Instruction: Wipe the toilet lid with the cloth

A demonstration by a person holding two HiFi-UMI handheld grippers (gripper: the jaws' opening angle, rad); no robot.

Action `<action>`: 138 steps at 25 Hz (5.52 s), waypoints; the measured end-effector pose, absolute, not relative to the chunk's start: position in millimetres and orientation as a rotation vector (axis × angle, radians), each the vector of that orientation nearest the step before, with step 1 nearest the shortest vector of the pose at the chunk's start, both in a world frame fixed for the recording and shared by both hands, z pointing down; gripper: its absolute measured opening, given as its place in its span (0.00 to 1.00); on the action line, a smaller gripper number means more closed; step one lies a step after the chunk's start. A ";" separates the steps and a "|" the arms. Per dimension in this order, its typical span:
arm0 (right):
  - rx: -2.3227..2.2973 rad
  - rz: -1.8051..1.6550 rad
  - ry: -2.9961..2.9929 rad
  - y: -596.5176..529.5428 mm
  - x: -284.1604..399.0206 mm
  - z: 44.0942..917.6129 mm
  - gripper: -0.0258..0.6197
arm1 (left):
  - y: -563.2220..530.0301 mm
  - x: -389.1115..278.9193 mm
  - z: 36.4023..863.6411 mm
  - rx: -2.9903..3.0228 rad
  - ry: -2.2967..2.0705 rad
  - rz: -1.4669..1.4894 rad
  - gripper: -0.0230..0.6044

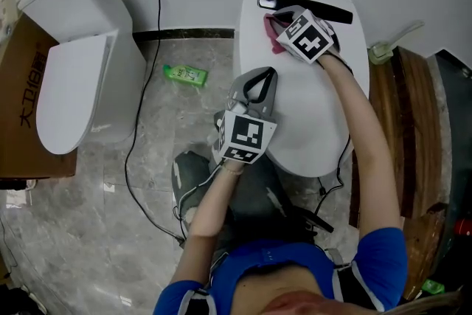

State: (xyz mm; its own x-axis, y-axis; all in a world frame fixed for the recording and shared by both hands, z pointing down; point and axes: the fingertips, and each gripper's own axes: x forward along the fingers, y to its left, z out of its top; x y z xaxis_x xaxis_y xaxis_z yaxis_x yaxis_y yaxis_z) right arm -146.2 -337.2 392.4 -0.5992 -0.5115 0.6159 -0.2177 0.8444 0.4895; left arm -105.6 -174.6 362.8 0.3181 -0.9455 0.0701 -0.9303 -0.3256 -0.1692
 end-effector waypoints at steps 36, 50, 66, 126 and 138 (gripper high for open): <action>0.656 -0.299 -2.206 -384.0 -67.7 390.1 0.06 | -174.9 -105.0 366.1 -2.516 1.743 -0.238 0.04; 0.671 -0.283 -2.204 -392.1 -43.9 391.9 0.06 | -176.5 -102.1 370.5 -2.534 1.724 -0.273 0.04; 0.722 -0.250 -2.197 -405.8 -1.1 392.8 0.06 | -177.3 -102.6 369.8 -2.545 1.724 -0.247 0.04; 0.863 -0.330 -2.063 -421.6 61.7 396.4 0.05 | -171.0 -33.9 375.1 -2.532 1.513 -0.703 0.04; 1.026 -0.198 -2.056 -436.2 114.1 396.9 0.05 | -161.7 -54.8 382.5 -2.588 1.556 -0.642 0.04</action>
